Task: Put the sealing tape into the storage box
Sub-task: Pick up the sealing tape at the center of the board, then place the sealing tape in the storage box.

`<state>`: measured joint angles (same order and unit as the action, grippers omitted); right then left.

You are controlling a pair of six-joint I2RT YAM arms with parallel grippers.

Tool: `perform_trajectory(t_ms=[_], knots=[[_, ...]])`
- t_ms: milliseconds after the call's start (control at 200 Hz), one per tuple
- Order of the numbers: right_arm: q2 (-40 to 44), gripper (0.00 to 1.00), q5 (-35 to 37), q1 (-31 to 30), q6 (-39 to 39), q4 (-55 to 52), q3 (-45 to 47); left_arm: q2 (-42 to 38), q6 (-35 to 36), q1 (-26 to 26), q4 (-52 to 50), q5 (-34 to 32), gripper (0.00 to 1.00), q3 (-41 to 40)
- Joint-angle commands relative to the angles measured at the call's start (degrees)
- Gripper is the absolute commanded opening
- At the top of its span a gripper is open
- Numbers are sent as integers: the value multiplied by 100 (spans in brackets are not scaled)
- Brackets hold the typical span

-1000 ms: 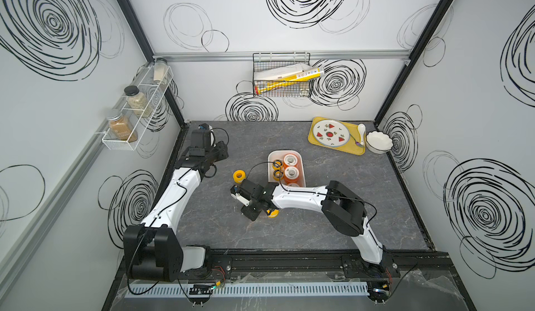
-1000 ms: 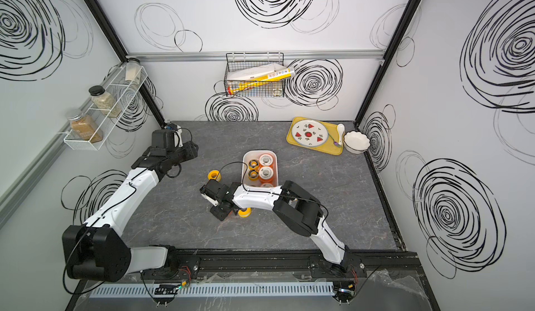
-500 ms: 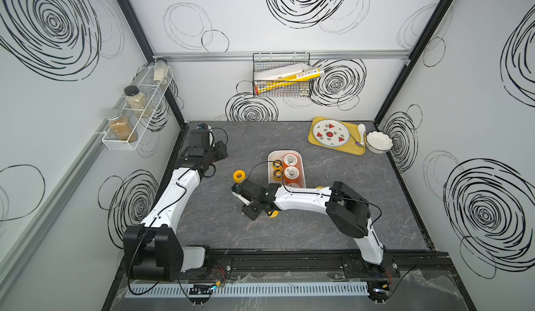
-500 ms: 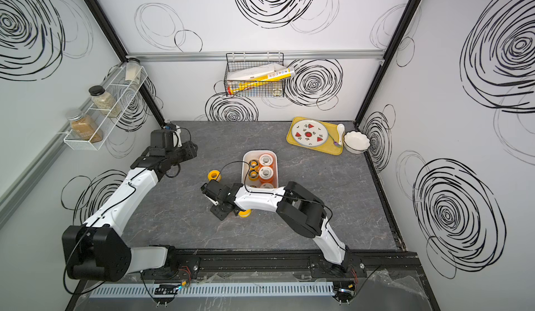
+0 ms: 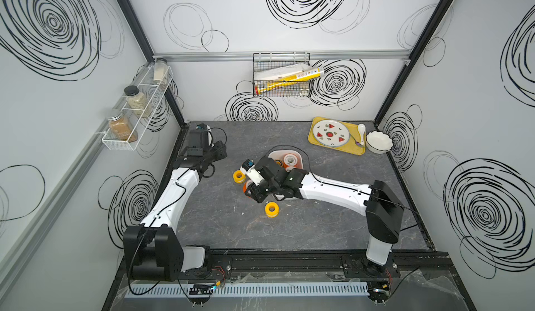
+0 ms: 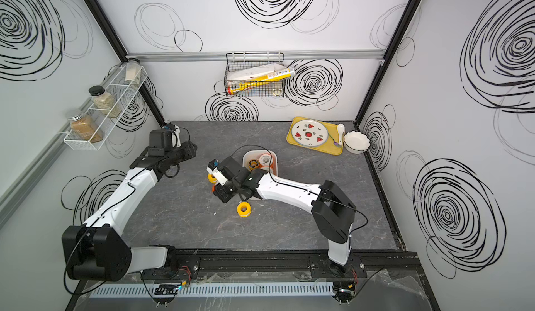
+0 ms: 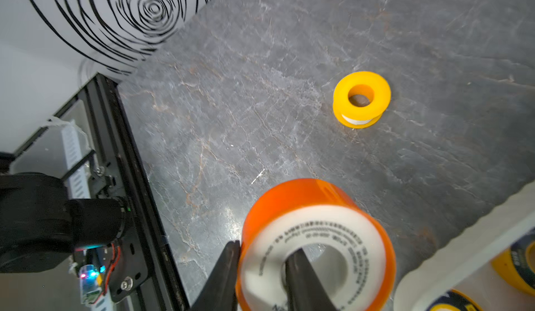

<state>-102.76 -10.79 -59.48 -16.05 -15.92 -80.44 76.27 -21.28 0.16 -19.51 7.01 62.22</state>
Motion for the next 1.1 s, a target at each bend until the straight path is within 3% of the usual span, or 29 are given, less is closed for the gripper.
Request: perform_trajectory(t_ms=[0, 516, 1096], knots=[[366, 30, -176, 251, -187, 219, 268, -14, -50, 71, 222, 82, 51, -52], [1258, 30, 309, 1616, -670, 107, 1720, 31, -45, 71, 237, 138, 51, -52], [1024, 31, 797, 1712, -422, -444, 1848, 64, -42, 89, 225, 190, 51, -42]])
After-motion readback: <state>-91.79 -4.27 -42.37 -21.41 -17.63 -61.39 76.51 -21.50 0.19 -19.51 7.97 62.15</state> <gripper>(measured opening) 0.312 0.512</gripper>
